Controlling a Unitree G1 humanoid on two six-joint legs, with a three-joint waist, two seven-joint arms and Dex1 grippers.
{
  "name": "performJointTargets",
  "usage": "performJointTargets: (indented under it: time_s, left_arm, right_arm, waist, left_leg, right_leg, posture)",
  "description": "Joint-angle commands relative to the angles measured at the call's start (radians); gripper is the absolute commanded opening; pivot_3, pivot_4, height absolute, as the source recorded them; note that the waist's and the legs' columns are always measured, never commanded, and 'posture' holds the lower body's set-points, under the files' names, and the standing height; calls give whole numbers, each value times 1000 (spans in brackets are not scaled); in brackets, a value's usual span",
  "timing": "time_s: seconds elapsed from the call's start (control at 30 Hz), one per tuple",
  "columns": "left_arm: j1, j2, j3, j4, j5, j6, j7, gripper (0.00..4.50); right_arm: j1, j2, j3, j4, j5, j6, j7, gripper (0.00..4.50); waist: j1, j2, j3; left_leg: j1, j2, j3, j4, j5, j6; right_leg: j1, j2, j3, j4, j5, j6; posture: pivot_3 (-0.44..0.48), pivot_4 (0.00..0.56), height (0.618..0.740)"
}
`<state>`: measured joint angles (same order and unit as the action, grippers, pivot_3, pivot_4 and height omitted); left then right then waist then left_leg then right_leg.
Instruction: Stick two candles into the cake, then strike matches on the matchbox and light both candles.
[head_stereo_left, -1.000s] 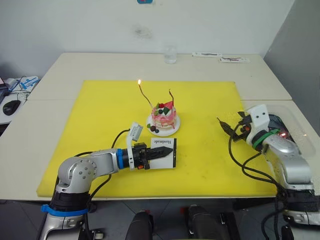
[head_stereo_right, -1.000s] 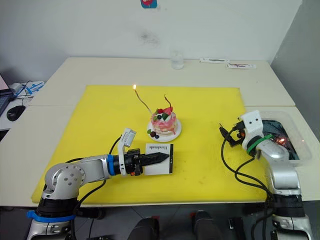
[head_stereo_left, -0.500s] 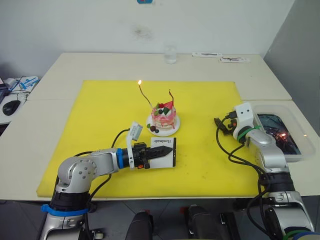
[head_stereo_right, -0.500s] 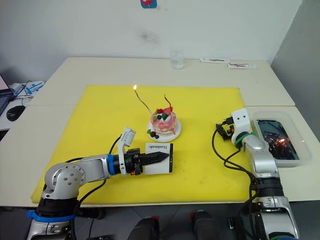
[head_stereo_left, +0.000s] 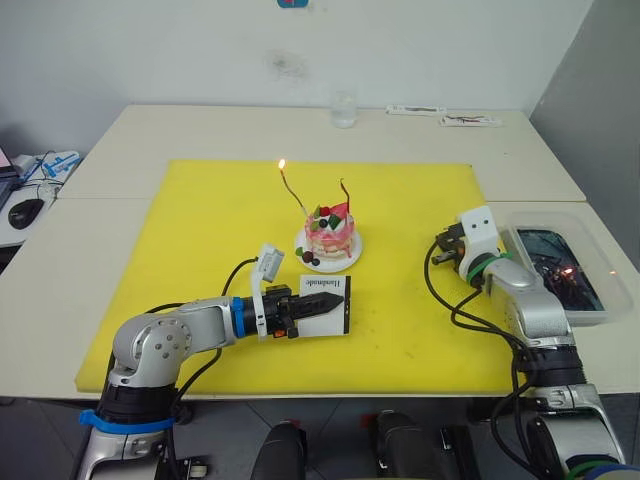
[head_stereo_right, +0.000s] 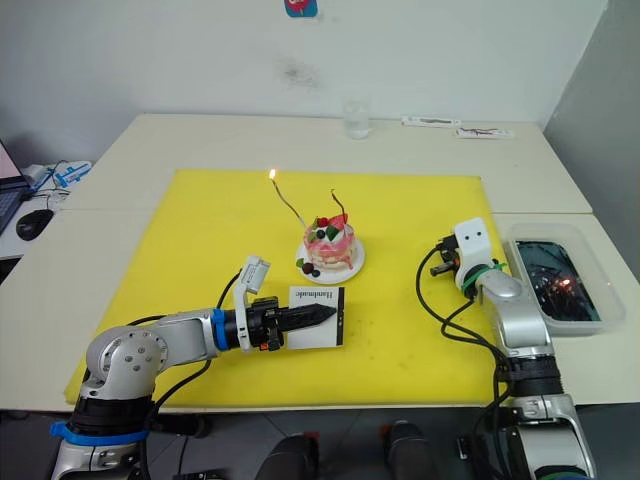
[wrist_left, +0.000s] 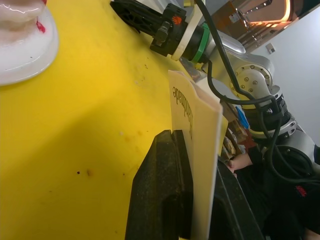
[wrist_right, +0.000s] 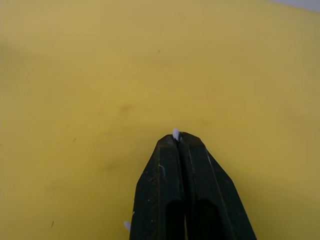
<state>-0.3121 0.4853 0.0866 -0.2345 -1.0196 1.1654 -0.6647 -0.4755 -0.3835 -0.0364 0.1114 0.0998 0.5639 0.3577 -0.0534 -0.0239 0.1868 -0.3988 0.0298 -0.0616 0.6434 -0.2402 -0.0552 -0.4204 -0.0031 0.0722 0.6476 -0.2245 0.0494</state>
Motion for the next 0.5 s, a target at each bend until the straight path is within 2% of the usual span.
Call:
performJointTargets:
  time_s: [0.03,0.3,0.5]
  left_arm:
    - [1,5,22,-30,-12,-18,-4,0]
    - [2,10,23,-29,-13,-15,-5,0]
    - [-9,6,14,-23,-9,-13,-7,0]
  right_arm:
    - [36,-23,-26,-99,9,54,-5,33]
    - [139,-12,-8,-363,66,199,20,33]
    - [183,23,13,-343,55,143,11,33]
  waist:
    - [2,0,0]
    - [0,0,0]
    - [-3,0,0]
  left_leg:
    - [0,0,0,0,0,0]
    - [0,0,0,-1,0,0]
    - [0,0,0,0,0,0]
  right_leg:
    - [0,0,0,0,0,0]
    - [-1,0,0,0,0,0]
    - [0,0,0,0,-2,-3]
  posture:
    - [0,150,740]
    - [0,150,740]
    - [0,150,740]
